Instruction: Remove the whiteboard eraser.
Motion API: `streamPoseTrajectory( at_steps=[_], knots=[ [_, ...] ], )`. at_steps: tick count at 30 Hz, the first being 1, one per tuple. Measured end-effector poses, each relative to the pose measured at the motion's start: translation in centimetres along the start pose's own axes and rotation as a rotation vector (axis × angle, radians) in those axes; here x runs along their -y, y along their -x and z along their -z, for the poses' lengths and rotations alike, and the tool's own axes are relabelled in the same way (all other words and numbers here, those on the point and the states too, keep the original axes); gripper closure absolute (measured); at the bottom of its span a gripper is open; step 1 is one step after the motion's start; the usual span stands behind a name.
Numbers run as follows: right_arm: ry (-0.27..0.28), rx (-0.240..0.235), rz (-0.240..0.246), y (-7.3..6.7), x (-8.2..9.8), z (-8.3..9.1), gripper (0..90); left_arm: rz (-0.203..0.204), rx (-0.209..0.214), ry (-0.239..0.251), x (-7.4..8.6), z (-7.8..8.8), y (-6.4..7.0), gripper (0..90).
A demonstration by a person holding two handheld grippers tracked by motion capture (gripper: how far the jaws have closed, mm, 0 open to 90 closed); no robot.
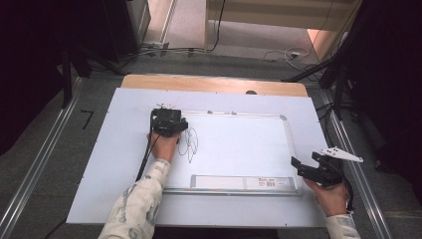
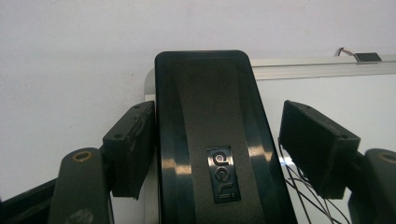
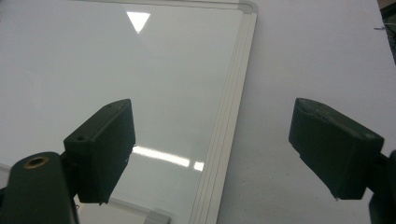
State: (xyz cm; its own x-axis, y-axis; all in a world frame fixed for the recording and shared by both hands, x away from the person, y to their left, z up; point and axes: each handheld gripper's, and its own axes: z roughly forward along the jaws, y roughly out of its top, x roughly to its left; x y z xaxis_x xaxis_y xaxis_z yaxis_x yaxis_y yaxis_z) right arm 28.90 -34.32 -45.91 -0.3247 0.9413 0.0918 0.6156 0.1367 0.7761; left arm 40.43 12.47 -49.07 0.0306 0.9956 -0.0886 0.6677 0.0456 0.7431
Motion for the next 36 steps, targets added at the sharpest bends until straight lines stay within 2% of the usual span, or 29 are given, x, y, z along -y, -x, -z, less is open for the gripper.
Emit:
streamPoseTrajectory(
  at_steps=[4,8,19,26,29,33,36],
  knots=[
    [-0.001,0.000,-0.003,0.01,-0.01,0.00,13.3,-0.003,-0.009,0.001,0.10,-0.17,0.08,29.0],
    [-0.001,0.000,-0.004,0.02,-0.01,0.01,13.3,-0.025,-0.030,0.010,0.25,-0.36,0.34,29.1],
    [0.001,0.000,-0.005,0.14,0.01,0.00,13.3,-0.024,-0.045,0.011,0.18,-0.45,0.45,30.1],
    [-0.002,0.001,-0.008,0.16,0.03,0.03,13.3,-0.033,-0.052,0.034,0.07,-0.16,0.43,39.4],
    [-0.002,0.002,-0.008,0.17,0.03,0.03,13.3,-0.031,-0.053,0.032,0.07,-0.16,0.43,39.3],
    [-0.001,0.000,-0.007,0.15,0.03,0.07,13.3,-0.005,-0.038,0.015,0.13,-0.28,0.25,38.6],
    [0.000,0.000,-0.008,0.14,0.03,0.09,13.3,-0.036,-0.052,0.025,0.30,-0.31,0.58,40.1]
  ],
)
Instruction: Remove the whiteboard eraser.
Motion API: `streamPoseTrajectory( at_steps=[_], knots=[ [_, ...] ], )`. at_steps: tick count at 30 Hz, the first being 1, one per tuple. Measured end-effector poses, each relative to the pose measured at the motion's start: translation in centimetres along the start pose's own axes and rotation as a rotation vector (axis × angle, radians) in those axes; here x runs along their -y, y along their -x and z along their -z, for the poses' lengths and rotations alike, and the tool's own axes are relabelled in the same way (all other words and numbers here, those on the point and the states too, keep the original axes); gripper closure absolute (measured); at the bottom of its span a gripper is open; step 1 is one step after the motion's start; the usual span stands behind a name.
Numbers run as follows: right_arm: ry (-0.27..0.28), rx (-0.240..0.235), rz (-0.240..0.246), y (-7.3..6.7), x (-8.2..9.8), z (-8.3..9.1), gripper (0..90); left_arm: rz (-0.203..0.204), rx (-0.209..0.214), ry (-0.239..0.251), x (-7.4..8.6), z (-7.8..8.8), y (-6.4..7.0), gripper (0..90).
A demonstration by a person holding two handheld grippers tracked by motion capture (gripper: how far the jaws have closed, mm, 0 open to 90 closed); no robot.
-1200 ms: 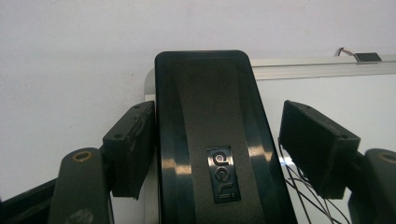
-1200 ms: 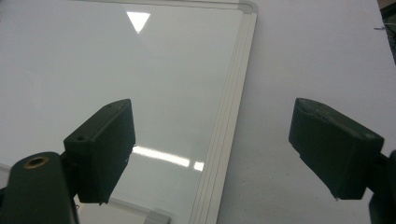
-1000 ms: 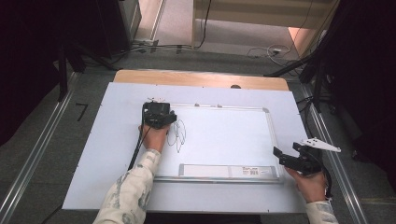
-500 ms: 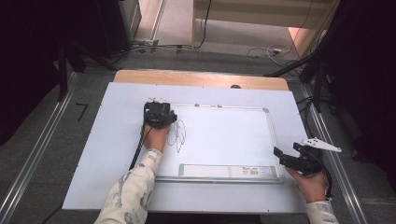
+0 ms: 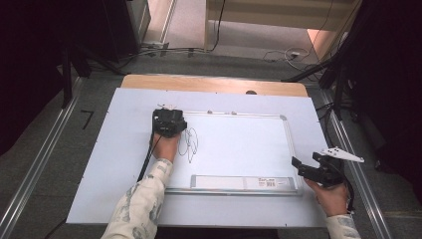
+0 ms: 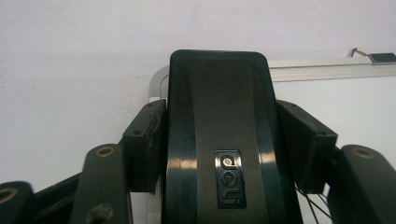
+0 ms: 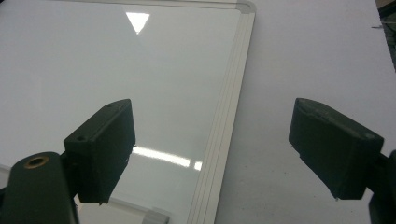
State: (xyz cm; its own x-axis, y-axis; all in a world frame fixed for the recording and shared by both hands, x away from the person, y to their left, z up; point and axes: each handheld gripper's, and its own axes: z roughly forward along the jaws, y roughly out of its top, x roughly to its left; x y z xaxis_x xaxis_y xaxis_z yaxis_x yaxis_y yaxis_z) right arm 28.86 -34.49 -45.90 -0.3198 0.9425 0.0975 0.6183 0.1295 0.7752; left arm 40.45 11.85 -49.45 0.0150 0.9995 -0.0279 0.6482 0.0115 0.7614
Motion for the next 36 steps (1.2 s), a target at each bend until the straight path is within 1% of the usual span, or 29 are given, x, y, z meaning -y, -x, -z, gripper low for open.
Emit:
streamPoseTrajectory(
  at_steps=[12,15,17,21,25,27,30,31,32,33,36],
  knots=[
    [0.004,0.000,-0.004,0.1,0.0,0.0,14.2,-0.015,-0.008,0.010,0.0,0.1,0.1,41.0],
    [0.004,0.000,-0.003,0.2,0.0,0.0,14.2,-0.016,-0.003,0.010,0.0,0.1,0.1,41.1],
    [0.003,0.000,-0.002,0.2,0.0,0.0,14.2,-0.025,-0.002,0.006,0.0,0.1,0.1,41.1],
    [0.003,0.001,-0.006,0.2,0.0,0.0,14.2,-0.020,0.002,0.002,0.0,0.3,0.0,41.1],
    [0.002,0.001,-0.009,0.3,0.1,0.0,14.2,-0.012,0.014,0.002,0.1,0.5,-0.2,41.1],
    [0.003,0.000,-0.008,0.3,0.1,0.0,14.2,-0.010,0.012,0.018,0.0,0.9,-0.3,41.1],
    [0.001,0.000,-0.008,0.2,0.0,0.0,14.2,-0.003,0.022,0.056,-0.7,1.9,-0.4,41.1],
    [0.001,0.000,-0.008,0.2,0.0,0.0,14.2,-0.010,0.025,0.062,-0.9,2.2,-0.5,41.1],
    [0.000,0.000,-0.008,0.2,0.0,0.0,14.2,-0.011,0.025,0.060,-1.1,2.5,-0.6,41.0],
    [0.003,-0.002,-0.001,0.2,0.0,-0.1,14.2,-0.006,0.024,0.063,-1.2,2.7,-0.7,41.0],
    [0.000,-0.002,0.000,0.0,0.0,0.0,14.2,0.012,0.035,0.057,-1.3,3.1,-1.0,41.0]
  ],
)
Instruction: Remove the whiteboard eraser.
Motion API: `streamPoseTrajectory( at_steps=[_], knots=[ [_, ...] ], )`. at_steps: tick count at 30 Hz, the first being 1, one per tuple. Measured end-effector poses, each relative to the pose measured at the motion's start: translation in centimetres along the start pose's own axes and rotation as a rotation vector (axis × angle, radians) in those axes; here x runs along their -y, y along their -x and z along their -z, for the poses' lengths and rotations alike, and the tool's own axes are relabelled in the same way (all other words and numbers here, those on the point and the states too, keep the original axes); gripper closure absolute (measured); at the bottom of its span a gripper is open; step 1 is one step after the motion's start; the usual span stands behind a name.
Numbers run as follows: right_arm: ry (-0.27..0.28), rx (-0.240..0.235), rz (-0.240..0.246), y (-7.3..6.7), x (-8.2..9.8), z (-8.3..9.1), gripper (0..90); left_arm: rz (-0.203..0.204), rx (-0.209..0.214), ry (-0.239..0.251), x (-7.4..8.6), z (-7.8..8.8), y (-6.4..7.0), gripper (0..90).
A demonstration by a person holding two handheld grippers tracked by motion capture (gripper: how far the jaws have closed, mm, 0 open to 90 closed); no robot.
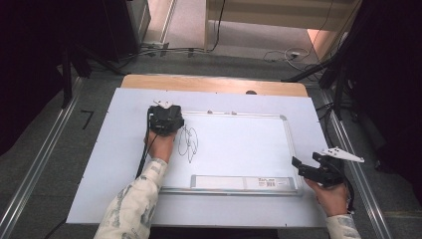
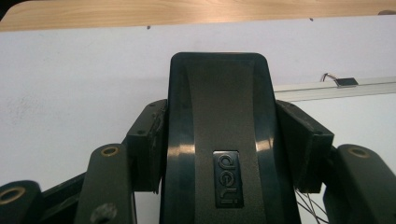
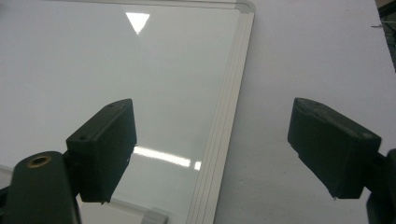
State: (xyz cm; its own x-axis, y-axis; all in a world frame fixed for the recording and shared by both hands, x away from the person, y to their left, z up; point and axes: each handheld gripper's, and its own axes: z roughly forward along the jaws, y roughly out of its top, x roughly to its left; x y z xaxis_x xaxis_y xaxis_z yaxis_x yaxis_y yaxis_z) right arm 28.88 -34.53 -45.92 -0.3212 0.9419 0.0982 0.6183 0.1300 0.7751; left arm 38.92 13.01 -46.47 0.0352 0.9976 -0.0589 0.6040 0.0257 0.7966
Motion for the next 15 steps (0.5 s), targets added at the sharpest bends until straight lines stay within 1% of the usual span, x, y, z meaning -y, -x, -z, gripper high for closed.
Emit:
streamPoseTrajectory(
  at_steps=[6,9,10,15],
  knots=[
    [0.001,-0.002,-0.007,-0.1,-0.2,-0.2,14.2,-0.017,0.025,0.016,-0.2,1.1,0.3,40.9],
    [-0.002,-0.002,-0.003,-0.2,-0.2,-0.3,14.2,-0.016,0.037,0.015,-0.3,1.3,0.2,40.9],
    [-0.002,-0.002,-0.003,-0.2,-0.2,-0.3,14.2,-0.009,0.039,0.017,-0.3,1.3,0.2,40.9],
    [-0.002,0.000,-0.004,-0.2,-0.2,-0.3,14.2,-0.007,0.033,0.018,-0.3,1.4,0.0,40.9]
  ],
)
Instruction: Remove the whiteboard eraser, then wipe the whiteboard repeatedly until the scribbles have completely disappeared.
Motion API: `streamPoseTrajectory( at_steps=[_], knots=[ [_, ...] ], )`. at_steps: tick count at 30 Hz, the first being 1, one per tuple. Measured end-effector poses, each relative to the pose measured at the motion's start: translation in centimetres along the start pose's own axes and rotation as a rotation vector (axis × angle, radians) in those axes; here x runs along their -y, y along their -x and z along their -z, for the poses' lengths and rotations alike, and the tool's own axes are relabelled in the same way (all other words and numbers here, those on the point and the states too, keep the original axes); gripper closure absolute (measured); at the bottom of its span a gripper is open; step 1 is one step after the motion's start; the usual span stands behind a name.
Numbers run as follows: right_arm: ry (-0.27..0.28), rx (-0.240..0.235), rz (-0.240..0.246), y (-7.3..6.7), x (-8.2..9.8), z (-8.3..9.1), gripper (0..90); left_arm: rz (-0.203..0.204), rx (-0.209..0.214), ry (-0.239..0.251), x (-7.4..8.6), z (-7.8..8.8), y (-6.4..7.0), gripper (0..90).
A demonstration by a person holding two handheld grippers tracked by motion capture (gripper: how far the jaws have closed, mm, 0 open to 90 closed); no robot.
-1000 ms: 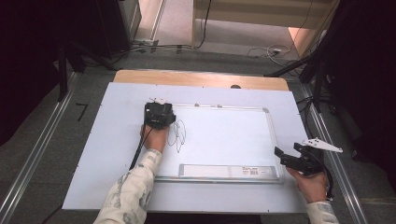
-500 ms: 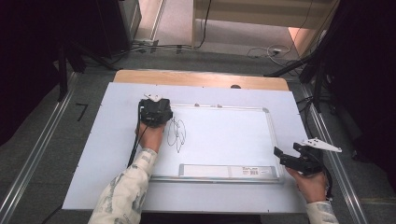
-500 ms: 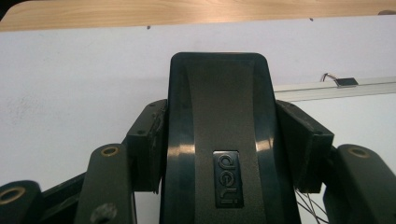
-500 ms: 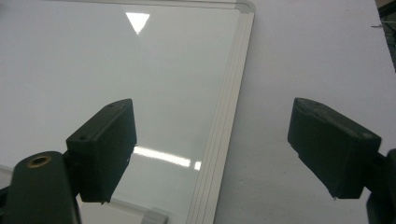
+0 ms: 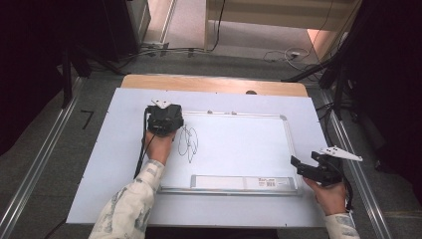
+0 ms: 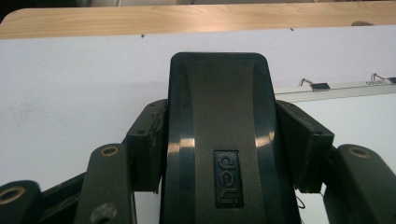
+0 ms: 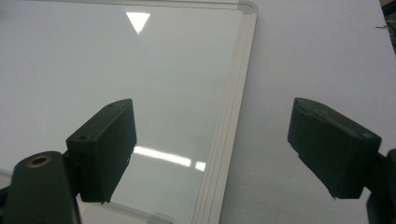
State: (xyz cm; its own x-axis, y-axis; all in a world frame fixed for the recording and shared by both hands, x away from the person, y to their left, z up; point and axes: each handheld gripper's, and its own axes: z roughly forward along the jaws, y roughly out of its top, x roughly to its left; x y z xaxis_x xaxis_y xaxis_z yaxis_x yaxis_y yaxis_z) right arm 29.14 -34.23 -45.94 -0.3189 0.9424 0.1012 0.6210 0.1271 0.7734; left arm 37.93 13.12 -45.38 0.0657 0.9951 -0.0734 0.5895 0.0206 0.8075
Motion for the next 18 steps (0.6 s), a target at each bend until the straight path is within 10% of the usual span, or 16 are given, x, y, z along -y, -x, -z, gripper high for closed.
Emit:
streamPoseTrajectory(
  at_steps=[18],
  knots=[
    [0.006,-0.005,0.002,0.07,0.15,0.31,14.2,0.015,0.004,0.005,0.45,0.41,-0.08,40.8]
  ],
)
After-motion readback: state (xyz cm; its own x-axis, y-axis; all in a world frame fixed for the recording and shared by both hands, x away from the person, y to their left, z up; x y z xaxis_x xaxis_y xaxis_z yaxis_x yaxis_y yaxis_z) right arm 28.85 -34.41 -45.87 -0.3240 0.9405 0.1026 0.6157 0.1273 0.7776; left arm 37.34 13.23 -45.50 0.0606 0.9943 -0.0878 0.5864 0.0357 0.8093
